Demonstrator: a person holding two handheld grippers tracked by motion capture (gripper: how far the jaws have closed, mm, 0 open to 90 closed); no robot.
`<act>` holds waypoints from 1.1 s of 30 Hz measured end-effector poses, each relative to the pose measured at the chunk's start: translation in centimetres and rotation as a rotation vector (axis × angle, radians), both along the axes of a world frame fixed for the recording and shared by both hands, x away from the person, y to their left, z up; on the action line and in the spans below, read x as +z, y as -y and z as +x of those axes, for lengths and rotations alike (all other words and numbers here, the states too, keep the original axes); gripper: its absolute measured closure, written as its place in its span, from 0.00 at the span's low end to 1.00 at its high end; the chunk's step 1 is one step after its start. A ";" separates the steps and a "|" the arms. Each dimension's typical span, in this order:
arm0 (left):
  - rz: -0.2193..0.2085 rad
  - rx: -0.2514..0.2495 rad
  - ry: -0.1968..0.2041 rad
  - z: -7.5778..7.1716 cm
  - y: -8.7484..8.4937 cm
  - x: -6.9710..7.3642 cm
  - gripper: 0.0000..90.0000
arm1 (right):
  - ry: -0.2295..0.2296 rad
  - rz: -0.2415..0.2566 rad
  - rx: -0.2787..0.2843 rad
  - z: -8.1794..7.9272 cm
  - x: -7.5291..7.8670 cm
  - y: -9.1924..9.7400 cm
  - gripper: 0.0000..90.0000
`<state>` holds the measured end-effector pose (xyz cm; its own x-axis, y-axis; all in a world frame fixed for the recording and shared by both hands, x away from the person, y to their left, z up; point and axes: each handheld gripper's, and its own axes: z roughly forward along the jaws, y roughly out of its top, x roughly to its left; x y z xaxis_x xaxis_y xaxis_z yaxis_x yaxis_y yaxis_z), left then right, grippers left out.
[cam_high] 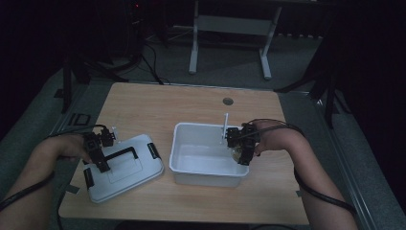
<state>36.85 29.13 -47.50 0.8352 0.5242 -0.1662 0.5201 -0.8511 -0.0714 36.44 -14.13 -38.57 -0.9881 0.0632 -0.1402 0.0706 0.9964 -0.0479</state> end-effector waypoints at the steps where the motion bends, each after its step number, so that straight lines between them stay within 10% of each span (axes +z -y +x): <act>1: 0.001 -0.001 0.001 0.0 0.0 0.0 0.47 | -0.001 0.007 -0.004 0.1 -0.1 -0.2 0.23; 33: -0.005 0.005 -0.012 -0.1 -0.2 -0.3 0.47 | -0.065 0.013 0.058 0.9 -4.8 -2.8 0.23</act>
<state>36.78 29.29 -47.81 0.8302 0.5279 -0.1790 0.5238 -0.8487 -0.0735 37.31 -11.32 -43.39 -0.9972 0.0071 -0.0749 0.0099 0.9993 -0.0372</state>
